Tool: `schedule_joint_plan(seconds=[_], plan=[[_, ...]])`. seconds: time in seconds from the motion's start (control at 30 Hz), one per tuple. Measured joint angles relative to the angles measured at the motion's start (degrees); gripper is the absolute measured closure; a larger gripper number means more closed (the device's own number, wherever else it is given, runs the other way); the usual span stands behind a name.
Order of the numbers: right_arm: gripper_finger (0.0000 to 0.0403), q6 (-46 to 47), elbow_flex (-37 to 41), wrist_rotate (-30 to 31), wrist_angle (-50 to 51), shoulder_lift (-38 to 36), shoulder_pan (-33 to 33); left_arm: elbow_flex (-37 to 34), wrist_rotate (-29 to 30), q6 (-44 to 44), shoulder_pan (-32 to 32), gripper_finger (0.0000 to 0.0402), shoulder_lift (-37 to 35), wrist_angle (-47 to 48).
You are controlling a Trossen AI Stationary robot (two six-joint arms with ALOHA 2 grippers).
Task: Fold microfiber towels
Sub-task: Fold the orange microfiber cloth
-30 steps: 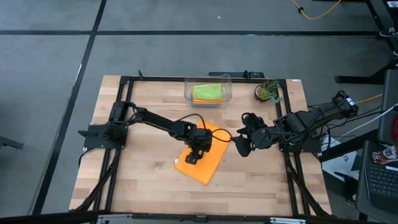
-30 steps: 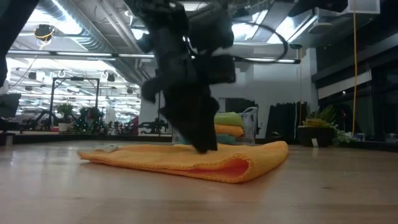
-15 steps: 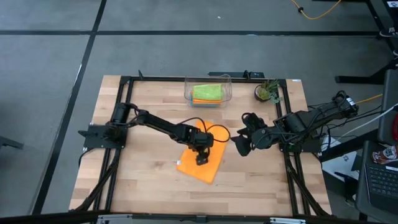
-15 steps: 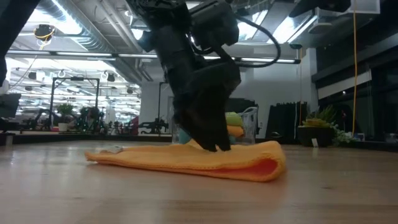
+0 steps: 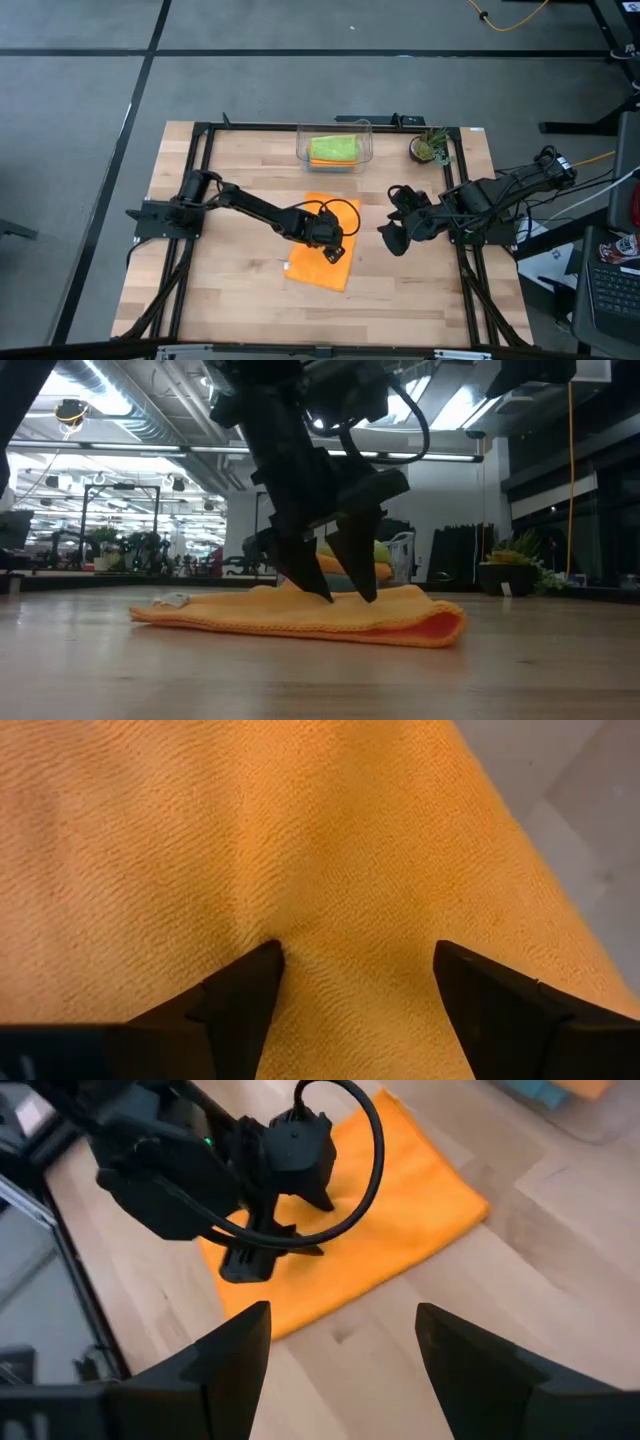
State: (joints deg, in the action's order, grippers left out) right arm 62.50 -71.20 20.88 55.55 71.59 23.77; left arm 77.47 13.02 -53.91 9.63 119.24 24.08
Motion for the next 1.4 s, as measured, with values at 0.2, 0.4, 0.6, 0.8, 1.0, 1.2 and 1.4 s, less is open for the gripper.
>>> schedule_joint_plan(seconds=[0.2, 0.4, 0.6, 0.8, 1.0, 1.2, 1.4], plan=[[0.0151, -3.80, 0.00, -0.07, 0.13, 0.00, -0.01, 6.27, -0.77, 11.07, -1.13, 0.0136, -0.84, 5.70], [0.0151, -5.75, 0.00, -1.31, 0.10, -0.13, -0.02, 13.71, -8.23, 33.31, -2.30, 0.0137, -1.63, 20.97], [0.0151, -5.79, 0.00, -1.51, -0.04, -0.13, 0.00, 13.98, -12.18, 60.90, -2.16, 0.0135, -1.57, 24.44], [0.0151, -5.65, 0.00, -1.46, -0.94, -0.13, -0.02, 13.44, -12.83, 67.17, -3.45, 0.0128, -1.53, 23.32], [0.0151, -5.60, 0.00, -1.46, -4.73, -0.11, -0.02, 12.38, -15.14, 70.86, -5.60, 0.0127, 1.55, 19.70], [0.0151, -5.14, -0.04, -1.07, -7.30, -0.11, -0.02, 12.62, -12.44, 76.95, -5.51, 0.0126, 4.28, 20.08], [0.0151, -2.69, -0.03, -0.42, -7.12, -0.11, -0.02, 12.87, -13.66, 67.80, -6.29, 0.0126, 6.43, 20.75]])
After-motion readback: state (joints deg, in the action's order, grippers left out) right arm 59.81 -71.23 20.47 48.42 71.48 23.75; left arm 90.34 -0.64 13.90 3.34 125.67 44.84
